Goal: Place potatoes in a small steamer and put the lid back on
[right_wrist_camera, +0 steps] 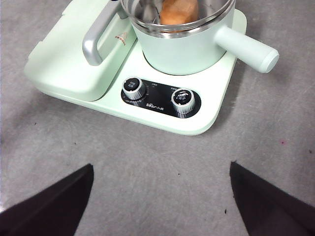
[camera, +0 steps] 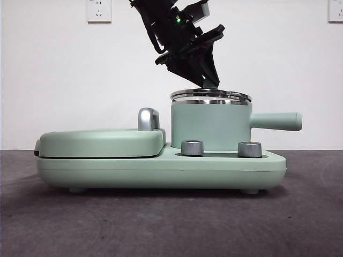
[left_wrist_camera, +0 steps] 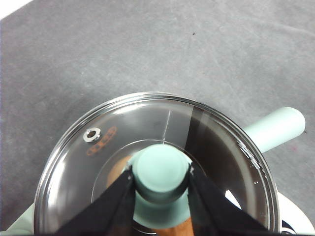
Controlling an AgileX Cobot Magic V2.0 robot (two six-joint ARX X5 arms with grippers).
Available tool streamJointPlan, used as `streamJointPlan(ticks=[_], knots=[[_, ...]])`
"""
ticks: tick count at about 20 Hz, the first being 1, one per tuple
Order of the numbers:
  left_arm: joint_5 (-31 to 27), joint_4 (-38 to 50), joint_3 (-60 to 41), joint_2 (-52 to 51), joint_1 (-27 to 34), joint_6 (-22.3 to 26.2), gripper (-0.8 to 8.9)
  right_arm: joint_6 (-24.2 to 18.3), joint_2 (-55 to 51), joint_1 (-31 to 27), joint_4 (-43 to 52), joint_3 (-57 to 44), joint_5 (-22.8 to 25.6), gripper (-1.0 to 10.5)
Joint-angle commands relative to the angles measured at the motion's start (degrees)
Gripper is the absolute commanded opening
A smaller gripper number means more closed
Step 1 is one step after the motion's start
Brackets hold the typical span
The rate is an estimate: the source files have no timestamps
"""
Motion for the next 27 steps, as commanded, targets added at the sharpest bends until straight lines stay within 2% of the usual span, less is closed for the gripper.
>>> streamJointPlan(ticks=[1, 6, 11, 15, 21, 27], knots=[[1.4, 1.4, 2.0, 1.7, -0.4, 1.0, 0.06, -0.7, 0.3, 0.4, 0.4, 0.4, 0.2, 4.4], [5.9, 3.4, 2.1, 1.6, 0.1, -1.0, 0.06, -0.7, 0.3, 0.4, 0.4, 0.4, 0.2, 4.4], [5.8, 3.8, 2.1, 1.6, 0.2, -0.9, 0.06, -0.6, 0.3, 0.4, 0.6, 0.4, 0.2, 4.4], [3.8, 2.7, 2.1, 1.6, 1.0, 1.3, 0.07, -0.2, 0.3, 0.4, 0.6, 0.4, 0.2, 4.4], [4.0, 1.0, 2.0, 2.2, 1.6, 3.9, 0.07, -0.2, 0.3, 0.4, 0.6, 0.4, 0.2, 4.4], [4.6, 0.6, 2.0, 2.8, 1.1, 4.1, 0.07, -0.2, 0.3, 0.4, 1.4, 0.4, 0.2, 4.4]])
